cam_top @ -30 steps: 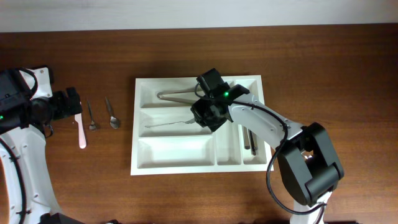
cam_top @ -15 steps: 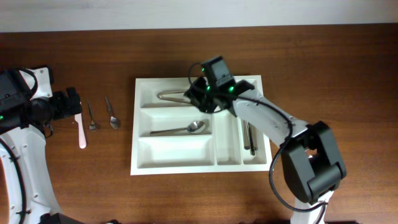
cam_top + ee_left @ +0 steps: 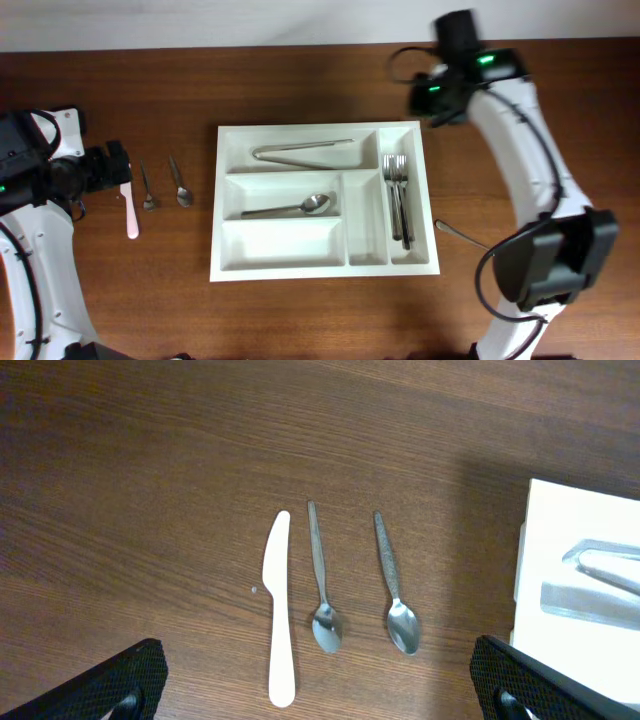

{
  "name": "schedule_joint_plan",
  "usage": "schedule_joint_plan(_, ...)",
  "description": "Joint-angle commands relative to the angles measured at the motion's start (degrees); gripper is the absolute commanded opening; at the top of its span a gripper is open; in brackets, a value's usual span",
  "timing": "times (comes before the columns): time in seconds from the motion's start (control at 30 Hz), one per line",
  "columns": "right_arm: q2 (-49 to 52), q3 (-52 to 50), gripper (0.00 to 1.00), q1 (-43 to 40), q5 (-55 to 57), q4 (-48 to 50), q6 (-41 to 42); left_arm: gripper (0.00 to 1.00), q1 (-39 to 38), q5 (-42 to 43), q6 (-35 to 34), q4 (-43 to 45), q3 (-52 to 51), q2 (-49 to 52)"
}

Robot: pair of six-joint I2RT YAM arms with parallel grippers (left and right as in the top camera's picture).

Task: Pack container
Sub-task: 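Move the right gripper back to the remaining silver spoon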

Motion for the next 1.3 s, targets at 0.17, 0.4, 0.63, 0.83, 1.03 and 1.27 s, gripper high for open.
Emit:
schedule_joint_plan(0.17, -1.9, 6.0, 0.45, -17.6, -1.9, -16.1, -4.9, 0.99, 0.2, 0.0, 0.7, 0.0, 1.0, -0.4)
schedule_joint_plan(0.4, -3.4, 6.0, 0.5, -23.5, -2.9, -18.7, -5.0, 0.99, 0.2, 0.0, 0.7, 0.0, 1.0, -0.4)
schedule_joint_plan(0.63, -6.6, 6.0, 0.5, -23.5, -2.3, -18.6, -5.8, 0.99, 0.2, 0.0, 0.7, 0.0, 1.0, -0.4)
schedule_joint_plan(0.83, -14.5, 5.3, 0.58, -23.1, -2.0, -16.9, -6.4, 0.99, 0.2, 0.0, 0.7, 0.0, 1.0, -0.4)
schedule_joint_plan(1.03, -29.3, -1.0, 0.56, -22.7, 2.9, -16.3, -2.5, 0.99, 0.2, 0.0, 0.7, 0.0, 1.0, -0.4)
schedule_joint_plan(1.27, -42.0, -20.7, 0.65, -22.8, 8.8, -16.2, 6.8, 0.99, 0.2, 0.0, 0.7, 0.0, 1.0, -0.4)
